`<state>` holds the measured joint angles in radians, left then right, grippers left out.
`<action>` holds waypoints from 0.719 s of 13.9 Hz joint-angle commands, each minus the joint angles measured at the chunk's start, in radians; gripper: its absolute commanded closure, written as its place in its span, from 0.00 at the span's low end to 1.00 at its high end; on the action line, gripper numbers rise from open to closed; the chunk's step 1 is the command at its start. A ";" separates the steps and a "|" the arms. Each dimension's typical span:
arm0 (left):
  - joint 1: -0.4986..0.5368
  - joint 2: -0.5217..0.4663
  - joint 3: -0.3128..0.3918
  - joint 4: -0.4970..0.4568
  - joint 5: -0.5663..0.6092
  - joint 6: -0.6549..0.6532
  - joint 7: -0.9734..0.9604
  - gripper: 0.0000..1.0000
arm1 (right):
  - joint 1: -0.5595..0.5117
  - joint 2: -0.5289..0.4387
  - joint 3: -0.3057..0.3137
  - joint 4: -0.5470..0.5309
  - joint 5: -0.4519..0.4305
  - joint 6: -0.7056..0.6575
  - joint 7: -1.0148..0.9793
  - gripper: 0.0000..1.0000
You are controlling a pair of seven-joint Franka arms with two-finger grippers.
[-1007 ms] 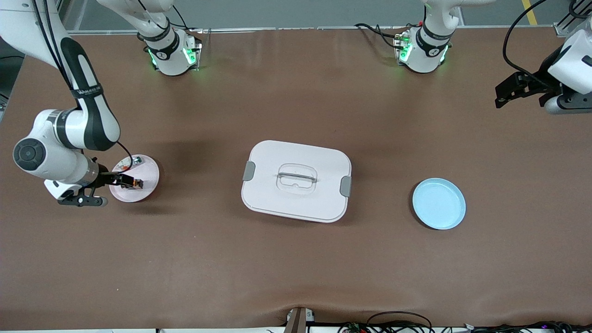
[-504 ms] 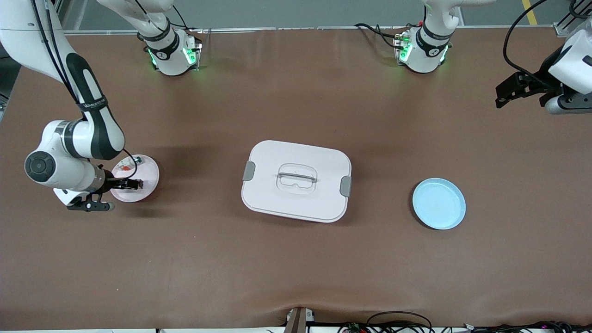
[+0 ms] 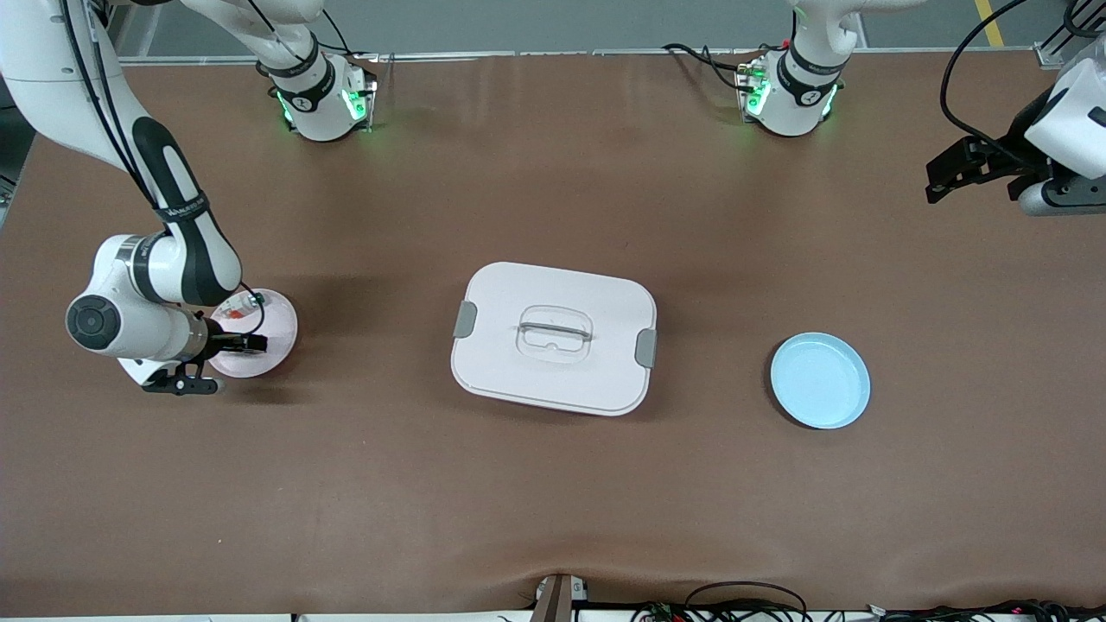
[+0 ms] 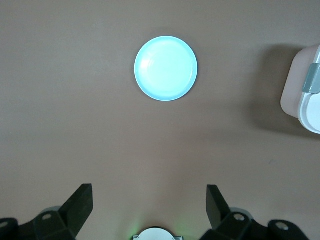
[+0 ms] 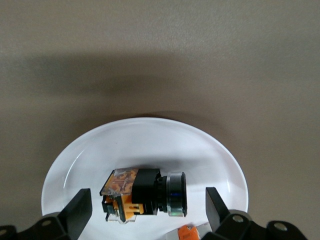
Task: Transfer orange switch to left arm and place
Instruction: 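Lower the right gripper and grasp the orange-black switch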
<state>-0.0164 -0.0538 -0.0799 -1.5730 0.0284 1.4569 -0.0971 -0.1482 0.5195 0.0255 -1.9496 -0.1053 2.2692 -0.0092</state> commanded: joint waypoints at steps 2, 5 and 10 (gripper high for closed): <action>0.003 0.003 -0.001 0.014 0.001 -0.009 -0.009 0.00 | -0.013 0.028 0.011 0.006 -0.025 0.006 0.006 0.00; 0.003 0.009 -0.001 0.013 0.002 -0.009 -0.009 0.00 | -0.013 0.043 0.011 0.004 -0.025 0.010 0.006 0.00; 0.003 0.011 -0.003 0.013 0.002 -0.010 -0.009 0.00 | -0.011 0.043 0.013 0.000 -0.025 0.006 0.003 0.28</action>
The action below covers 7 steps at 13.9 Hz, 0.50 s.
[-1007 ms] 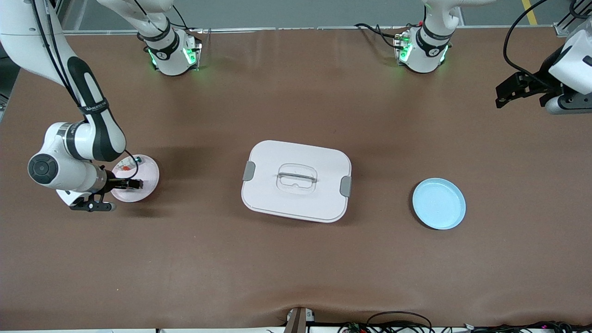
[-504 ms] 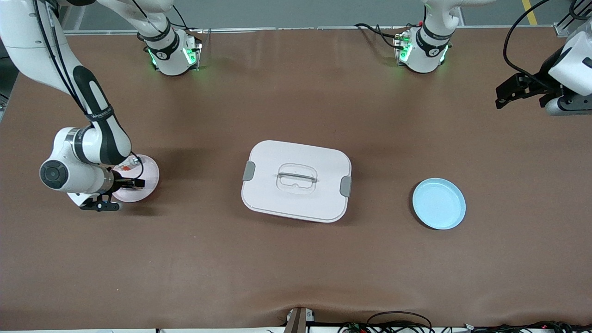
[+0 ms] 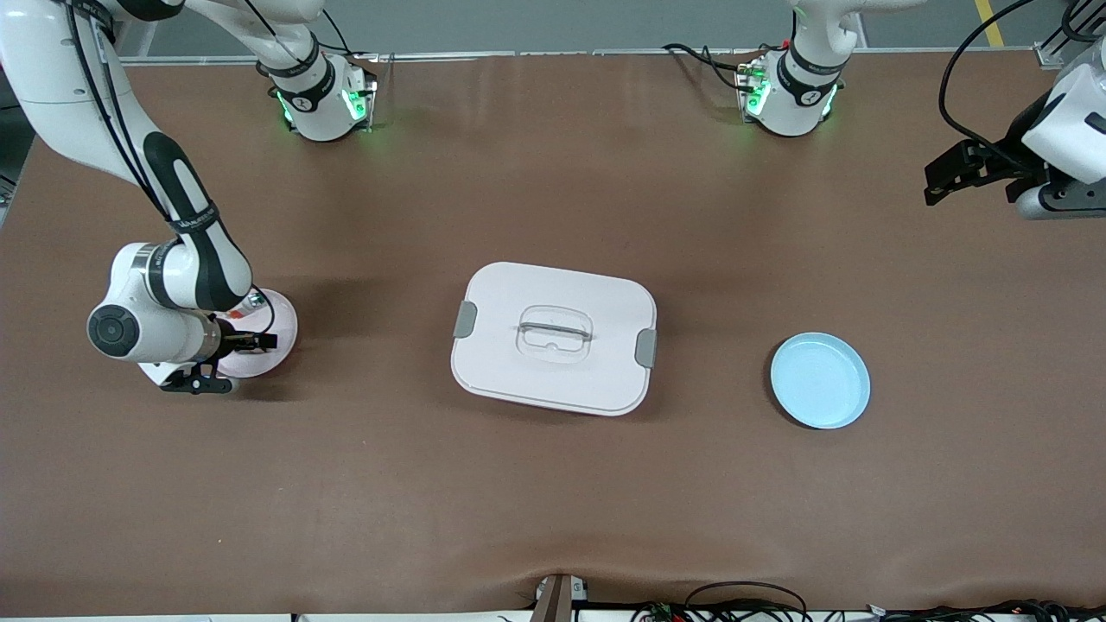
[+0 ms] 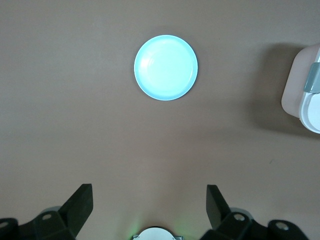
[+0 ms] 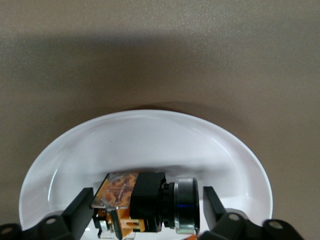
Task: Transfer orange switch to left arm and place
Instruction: 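Lower the right gripper and grasp the orange-black switch, then lift the switch with the right gripper while the left gripper approaches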
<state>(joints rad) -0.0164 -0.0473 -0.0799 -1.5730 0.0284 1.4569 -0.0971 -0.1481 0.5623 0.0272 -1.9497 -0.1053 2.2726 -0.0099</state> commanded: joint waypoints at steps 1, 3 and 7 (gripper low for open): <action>0.003 0.004 -0.003 0.013 0.002 -0.010 -0.009 0.00 | -0.010 -0.001 0.010 0.000 -0.025 -0.001 0.002 0.45; 0.003 0.004 -0.003 0.013 0.002 -0.010 -0.009 0.00 | -0.008 -0.002 0.010 0.000 -0.025 -0.007 -0.047 0.70; 0.003 0.001 -0.004 0.014 0.002 -0.013 -0.007 0.00 | -0.010 -0.007 0.010 0.006 -0.025 -0.010 -0.101 0.77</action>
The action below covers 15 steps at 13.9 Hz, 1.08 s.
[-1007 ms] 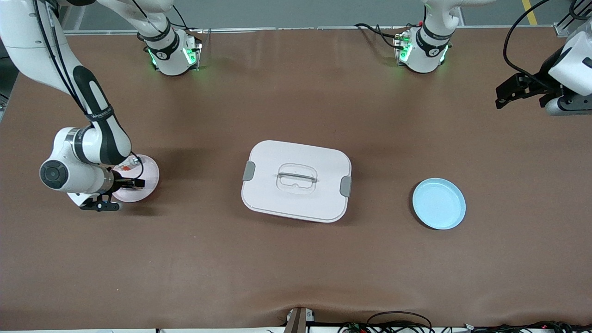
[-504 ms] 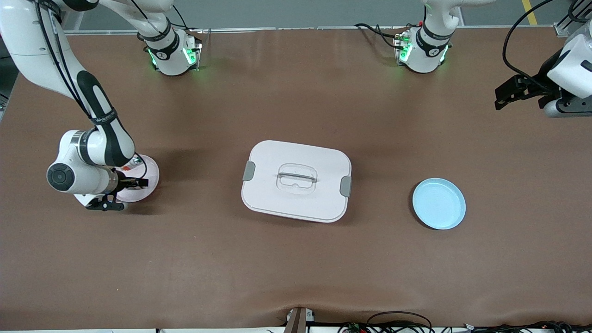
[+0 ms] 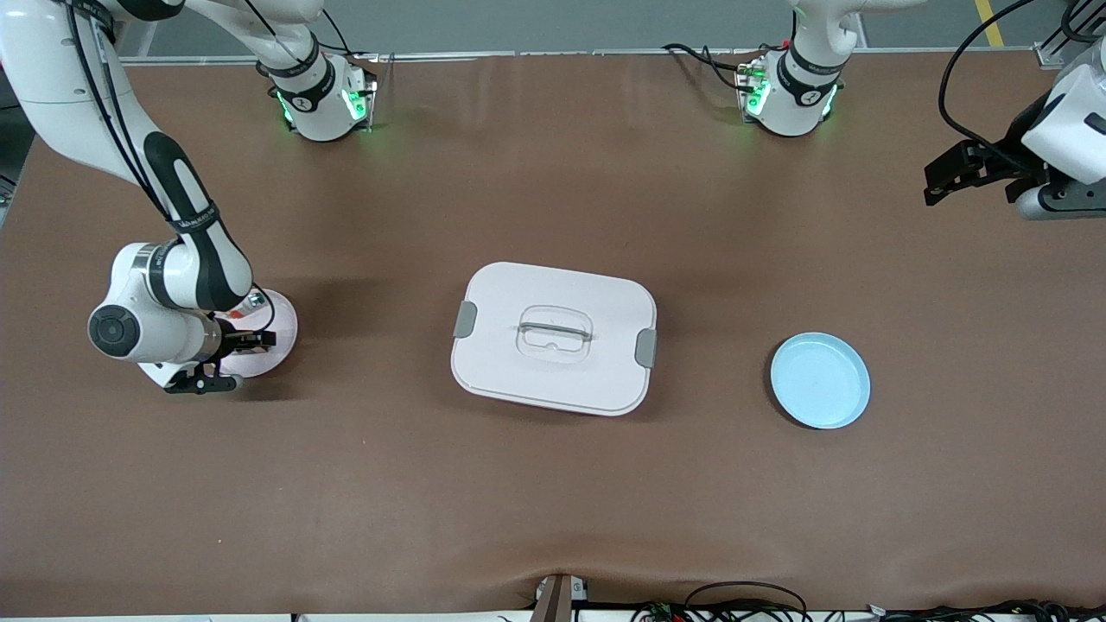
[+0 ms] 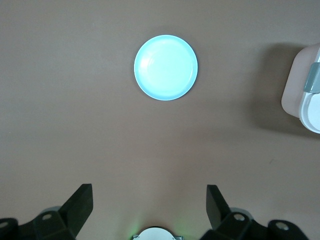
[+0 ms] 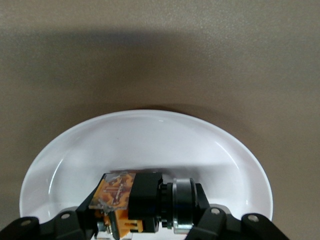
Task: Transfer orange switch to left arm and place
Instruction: 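Lift the switch with the right gripper while the left gripper approaches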
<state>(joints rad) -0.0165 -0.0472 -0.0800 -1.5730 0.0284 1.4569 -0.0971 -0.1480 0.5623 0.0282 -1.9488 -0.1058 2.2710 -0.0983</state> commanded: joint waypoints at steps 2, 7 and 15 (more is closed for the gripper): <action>0.001 0.000 -0.004 0.013 0.002 -0.013 -0.007 0.00 | -0.008 -0.028 0.010 0.008 -0.025 -0.013 -0.011 0.77; 0.003 0.003 -0.004 0.013 0.002 -0.013 -0.007 0.00 | 0.001 -0.136 0.018 0.070 -0.025 -0.215 -0.008 0.79; 0.003 0.009 -0.004 0.014 0.001 -0.009 -0.010 0.00 | 0.136 -0.232 0.026 0.379 0.092 -0.830 0.227 0.81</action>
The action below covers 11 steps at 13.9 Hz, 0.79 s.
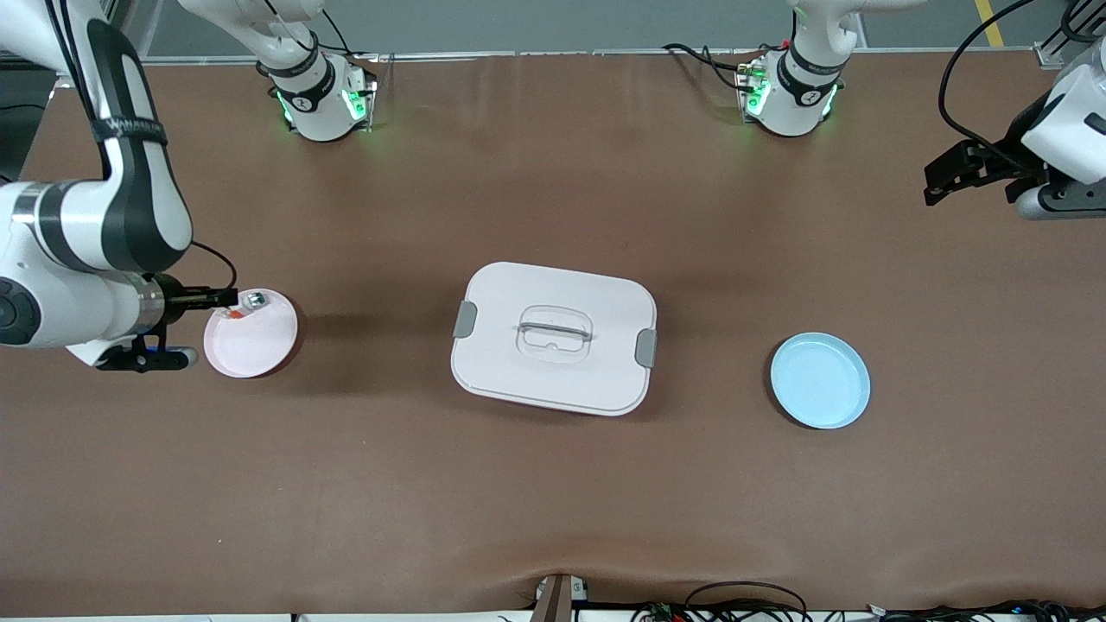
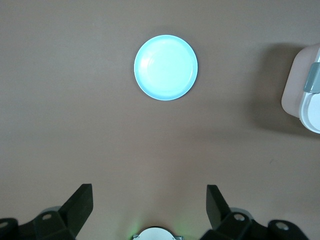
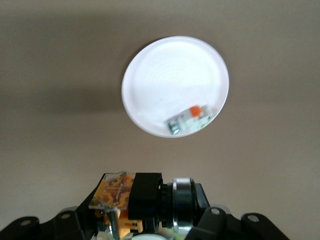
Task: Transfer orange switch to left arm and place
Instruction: 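Lift the switch with the right gripper while the left gripper approaches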
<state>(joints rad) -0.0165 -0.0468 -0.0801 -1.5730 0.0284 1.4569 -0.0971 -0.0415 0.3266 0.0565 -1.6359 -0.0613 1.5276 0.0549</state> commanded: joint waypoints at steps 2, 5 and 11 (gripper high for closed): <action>0.000 0.008 -0.006 0.015 -0.002 -0.009 -0.013 0.00 | 0.064 -0.007 -0.003 0.112 0.124 -0.160 0.176 0.82; -0.013 0.010 -0.013 0.025 -0.072 0.006 -0.041 0.00 | 0.109 -0.029 0.000 0.154 0.257 -0.223 0.357 0.83; -0.026 0.027 -0.087 0.024 -0.212 0.112 -0.043 0.00 | 0.222 -0.026 -0.004 0.246 0.536 -0.233 0.774 0.83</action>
<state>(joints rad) -0.0406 -0.0342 -0.1492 -1.5702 -0.1424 1.5593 -0.1285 0.1459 0.3025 0.0610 -1.4109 0.4032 1.3024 0.7113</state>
